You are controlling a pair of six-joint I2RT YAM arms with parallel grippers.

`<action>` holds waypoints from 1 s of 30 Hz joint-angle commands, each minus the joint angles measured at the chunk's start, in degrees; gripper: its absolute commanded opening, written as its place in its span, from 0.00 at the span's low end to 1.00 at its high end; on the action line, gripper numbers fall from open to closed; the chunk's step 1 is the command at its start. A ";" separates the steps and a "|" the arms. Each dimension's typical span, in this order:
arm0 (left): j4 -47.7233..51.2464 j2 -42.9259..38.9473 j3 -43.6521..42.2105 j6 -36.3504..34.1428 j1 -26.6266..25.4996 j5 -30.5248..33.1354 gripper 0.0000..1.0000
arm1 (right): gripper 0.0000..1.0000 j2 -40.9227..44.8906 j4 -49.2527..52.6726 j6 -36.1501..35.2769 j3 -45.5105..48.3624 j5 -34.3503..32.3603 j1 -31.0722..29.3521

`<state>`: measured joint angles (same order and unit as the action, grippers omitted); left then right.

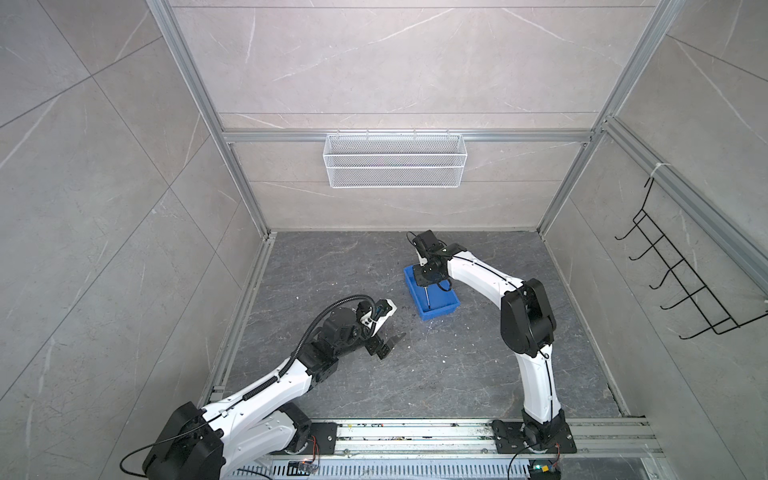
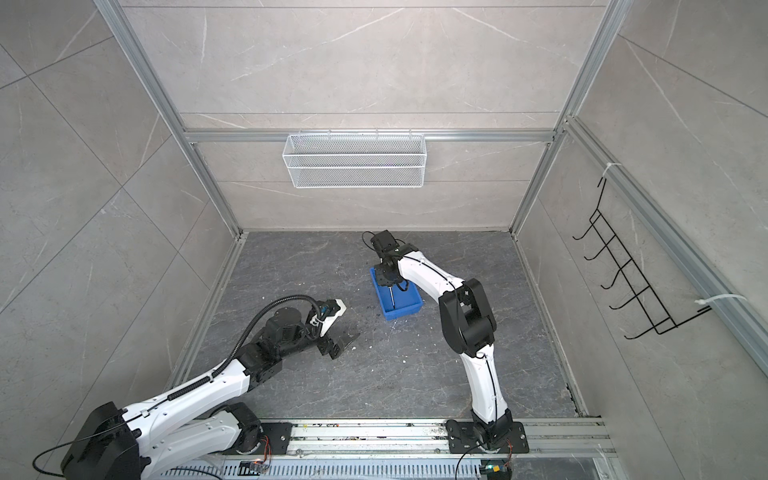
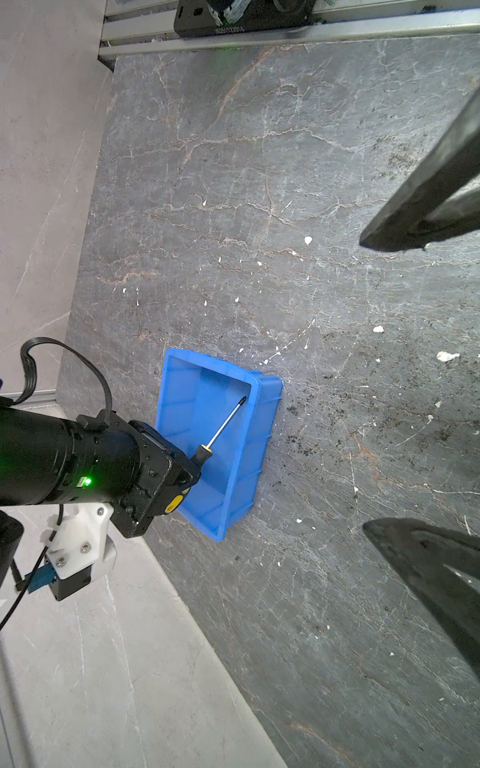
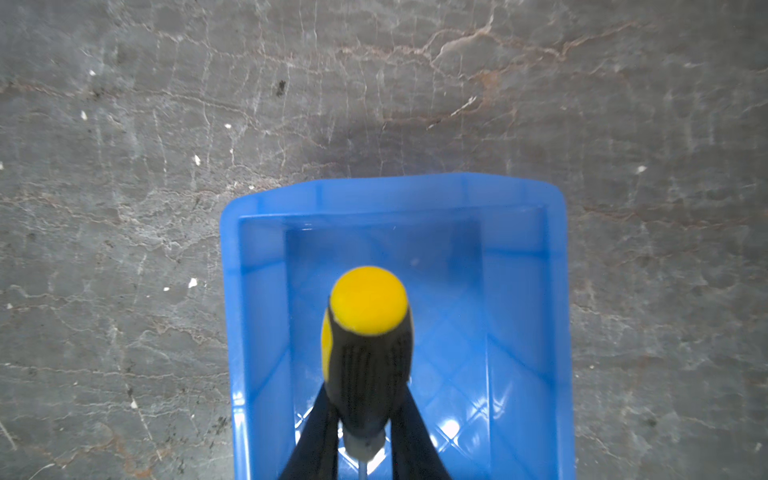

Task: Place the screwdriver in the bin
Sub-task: 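Lower the screwdriver into the blue bin and open the right gripper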

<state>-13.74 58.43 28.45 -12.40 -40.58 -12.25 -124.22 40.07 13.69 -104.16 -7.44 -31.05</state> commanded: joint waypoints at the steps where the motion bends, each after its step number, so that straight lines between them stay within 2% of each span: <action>1: -1.38 -0.30 0.14 -1.37 0.06 -1.02 1.00 | 0.00 -2.13 0.00 0.76 -1.06 0.82 0.29; 30: -1.03 -0.60 0.13 -1.38 0.07 -1.09 1.00 | 0.01 -6.68 -3.30 3.90 -1.79 2.16 0.74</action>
<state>-13.67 58.43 28.45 -12.60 -40.58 -12.34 -130.41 38.65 16.08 -105.12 -5.91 -30.50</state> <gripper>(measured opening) 0.999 0.193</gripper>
